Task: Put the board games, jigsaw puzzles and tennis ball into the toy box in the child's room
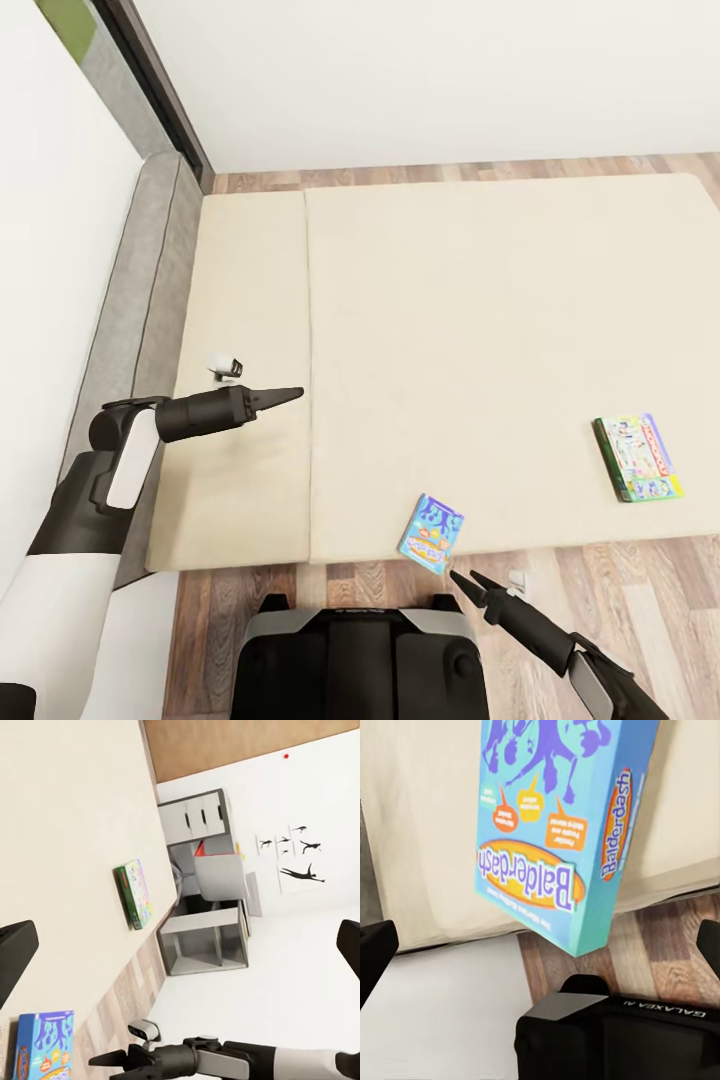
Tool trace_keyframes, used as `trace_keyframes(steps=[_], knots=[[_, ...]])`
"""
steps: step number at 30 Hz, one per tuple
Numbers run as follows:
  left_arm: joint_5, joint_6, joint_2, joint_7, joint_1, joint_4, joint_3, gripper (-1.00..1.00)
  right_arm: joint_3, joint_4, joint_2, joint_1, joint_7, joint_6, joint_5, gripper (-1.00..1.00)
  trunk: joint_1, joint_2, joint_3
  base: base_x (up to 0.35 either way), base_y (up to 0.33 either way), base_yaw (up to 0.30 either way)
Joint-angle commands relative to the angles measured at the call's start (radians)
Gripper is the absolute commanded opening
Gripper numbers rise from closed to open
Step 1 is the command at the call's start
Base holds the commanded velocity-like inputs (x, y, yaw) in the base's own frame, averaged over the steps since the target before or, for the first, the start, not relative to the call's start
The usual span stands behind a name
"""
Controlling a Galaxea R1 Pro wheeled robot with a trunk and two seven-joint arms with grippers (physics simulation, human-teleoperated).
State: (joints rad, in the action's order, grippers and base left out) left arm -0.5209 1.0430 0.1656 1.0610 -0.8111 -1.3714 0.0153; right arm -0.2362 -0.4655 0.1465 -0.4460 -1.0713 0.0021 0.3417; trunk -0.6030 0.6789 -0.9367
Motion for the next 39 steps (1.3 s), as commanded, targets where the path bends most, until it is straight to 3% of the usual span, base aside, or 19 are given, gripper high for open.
trace_keyframes(steps=[1, 9, 16, 25, 39], knots=[[0.001, 0.004, 0.0, 0.004, 0.0, 0.0, 0.001, 1.0, -0.001, 0.001, 0.0, 0.0, -0.004, 0.0, 0.003, 1.0, -0.004, 0.008, -0.004, 0.0, 0.0, 0.0], [-0.001, 0.004, 0.001, 0.005, 0.0, 0.0, 0.001, 1.0, 0.002, 0.001, -0.019, 0.0, -0.004, 0.003, 0.003, 1.0, -0.035, 0.064, -0.029, 0.0, 0.0, 0.0], [-0.001, 0.004, 0.013, 0.007, 0.0, 0.0, 0.001, 1.0, 0.003, 0.001, -0.02, 0.0, -0.004, 0.005, 0.001, 1.0, -0.046, 0.085, -0.038, 0.0, 0.0, 0.0], [-0.002, 0.004, 0.021, 0.009, 0.0, 0.0, 0.001, 1.0, 0.003, 0.001, -0.021, -0.005, -0.004, 0.009, 0.0, 1.0, -0.081, 0.148, -0.066, 0.0, 0.0, 0.0], [-0.002, 0.004, 0.022, 0.01, 0.0, -0.001, 0.002, 1.0, 0.005, 0.002, -0.018, -0.011, -0.004, 0.011, 0.0, 1.0, -0.081, 0.148, -0.066, 0.0, 0.0, 0.0]])
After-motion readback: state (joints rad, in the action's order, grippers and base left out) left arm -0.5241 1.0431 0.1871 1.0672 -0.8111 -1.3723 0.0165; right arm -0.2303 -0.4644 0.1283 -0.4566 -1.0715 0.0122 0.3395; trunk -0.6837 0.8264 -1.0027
